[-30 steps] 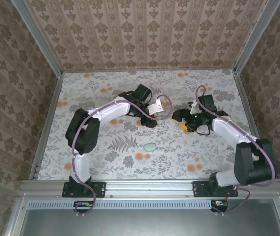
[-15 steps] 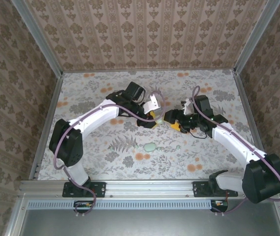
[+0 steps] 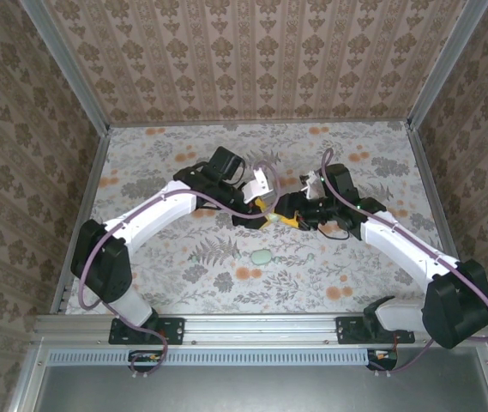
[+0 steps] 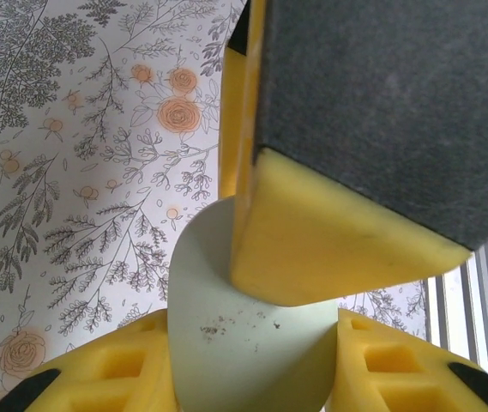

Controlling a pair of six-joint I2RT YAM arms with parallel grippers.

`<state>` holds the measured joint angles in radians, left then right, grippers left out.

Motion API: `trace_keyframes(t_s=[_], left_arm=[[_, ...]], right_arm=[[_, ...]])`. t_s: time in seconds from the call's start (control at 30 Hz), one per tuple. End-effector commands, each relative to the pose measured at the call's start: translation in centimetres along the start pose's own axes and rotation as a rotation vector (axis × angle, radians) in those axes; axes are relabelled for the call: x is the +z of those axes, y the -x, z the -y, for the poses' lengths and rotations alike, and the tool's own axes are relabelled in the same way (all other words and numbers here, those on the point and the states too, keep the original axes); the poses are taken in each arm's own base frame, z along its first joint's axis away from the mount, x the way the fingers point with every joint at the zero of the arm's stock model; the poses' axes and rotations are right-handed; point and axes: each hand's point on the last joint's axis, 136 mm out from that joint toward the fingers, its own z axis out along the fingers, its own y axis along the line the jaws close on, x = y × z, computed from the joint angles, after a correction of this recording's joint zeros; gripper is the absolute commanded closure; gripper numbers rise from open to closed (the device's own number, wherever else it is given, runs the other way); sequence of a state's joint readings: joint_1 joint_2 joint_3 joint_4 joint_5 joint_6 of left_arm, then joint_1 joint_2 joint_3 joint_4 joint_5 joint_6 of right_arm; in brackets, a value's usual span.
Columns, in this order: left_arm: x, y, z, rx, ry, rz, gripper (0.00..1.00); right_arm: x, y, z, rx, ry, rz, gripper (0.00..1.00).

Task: Insert the wireless bluetooth earbuds into the charging case

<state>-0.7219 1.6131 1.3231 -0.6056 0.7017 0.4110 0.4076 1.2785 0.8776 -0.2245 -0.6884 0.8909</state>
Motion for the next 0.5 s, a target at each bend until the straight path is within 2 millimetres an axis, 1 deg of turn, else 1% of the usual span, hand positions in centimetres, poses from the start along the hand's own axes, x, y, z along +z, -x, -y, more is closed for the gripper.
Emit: trace_keyframes(t_s=[0.0, 0.07, 0.13, 0.2, 0.27, 0.3, 0.37, 0.43, 0.47], left_arm=[[-1.1, 0.7, 1.6, -0.005, -0.039, 0.036, 0.79], [-1.3, 0.9, 1.7, -0.004, -0.036, 0.047, 0.79], [-1.6, 1.2, 1.8, -0.008, -0.044, 0.068, 0.77], [-2.1, 1.5, 1.9, -0.016, -0.051, 0.09, 0.75], [-2.5, 1.7, 2.0, -0.019, -0.053, 0.103, 0.71], [-2.7, 1.8, 2.0, -0.022, -0.05, 0.11, 0.67], [-3.4, 2.2, 1.8, -0.028, -0.039, 0.133, 0.57], [-4.2, 2.7, 1.5, -0.038, -0.012, 0.163, 0.45], [-4.7, 2.9, 0.7, -0.06, 0.041, 0.178, 0.38]], right_arm=[[0.3, 0.3, -2.2, -0.005, 0.061, -0.013, 0.51], [0.4, 0.3, -2.5, -0.005, 0.065, -0.013, 0.56], [0.5, 0.3, -3.0, -0.003, 0.081, -0.008, 0.64], [0.5, 0.4, -3.5, 0.011, 0.108, -0.002, 0.76], [0.6, 0.5, -3.9, 0.027, 0.128, -0.001, 0.81], [0.6, 0.6, -4.0, 0.035, 0.135, 0.0, 0.83], [0.7, 0.9, -4.4, 0.051, 0.149, 0.004, 0.84], [0.8, 1.2, -4.8, 0.064, 0.16, 0.003, 0.84], [0.8, 1.3, -5.0, 0.07, 0.165, 0.004, 0.84]])
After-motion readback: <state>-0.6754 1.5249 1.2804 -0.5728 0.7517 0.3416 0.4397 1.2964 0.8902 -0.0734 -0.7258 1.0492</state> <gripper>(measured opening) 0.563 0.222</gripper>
